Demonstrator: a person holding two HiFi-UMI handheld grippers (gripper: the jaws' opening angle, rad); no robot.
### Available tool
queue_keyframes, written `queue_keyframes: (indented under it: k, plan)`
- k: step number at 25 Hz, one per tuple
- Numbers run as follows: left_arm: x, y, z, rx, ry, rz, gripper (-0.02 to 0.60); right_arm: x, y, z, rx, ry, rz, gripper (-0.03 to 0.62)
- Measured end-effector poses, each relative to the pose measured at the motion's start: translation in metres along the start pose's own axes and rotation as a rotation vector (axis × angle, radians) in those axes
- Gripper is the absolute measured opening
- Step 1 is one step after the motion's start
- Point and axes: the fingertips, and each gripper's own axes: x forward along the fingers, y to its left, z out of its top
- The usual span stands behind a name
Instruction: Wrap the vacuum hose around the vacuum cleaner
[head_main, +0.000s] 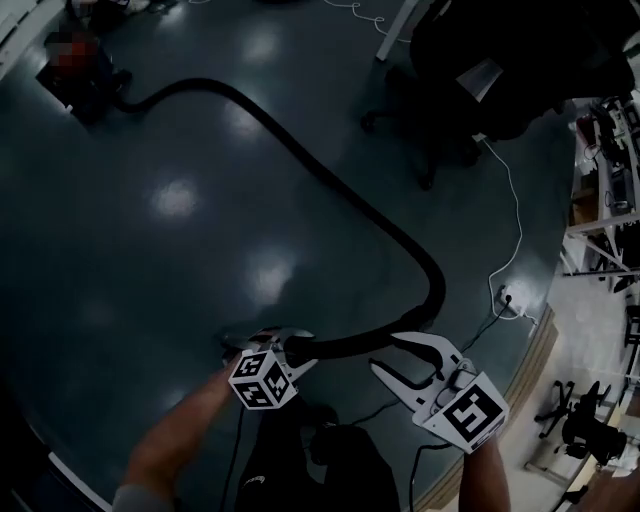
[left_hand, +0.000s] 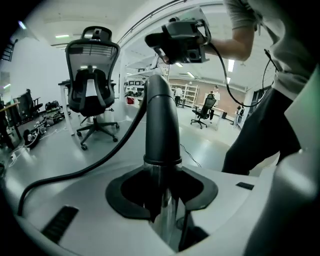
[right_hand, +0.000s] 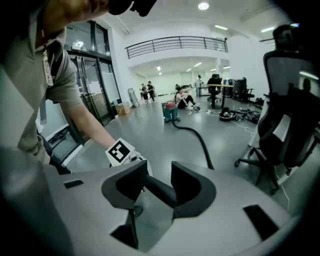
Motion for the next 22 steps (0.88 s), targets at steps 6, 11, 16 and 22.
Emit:
queue_keyframes:
  k: [6, 11, 16, 22]
  plan:
    - [-0.078, 0.057, 0.103, -0.012, -0.054, 0.097, 0.152, -0.081, -0.03, 0.061, 0.079, -0.101, -0.143, 0.135]
    - [-0.131, 0.101, 0.175, -0.074, -0.109, 0.203, 0.152, -0.115, -0.048, 0.099, 0.091, -0.132, -0.143, 0.135]
    - [-0.171, 0.135, 0.241, -0.162, -0.166, 0.286, 0.152, -0.13, -0.077, 0.143, 0.071, -0.167, -0.074, 0.135]
    - [-0.221, 0.17, 0.314, -0.267, -0.248, 0.423, 0.15, -0.135, -0.105, 0.185, -0.031, -0.197, 0.067, 0.135]
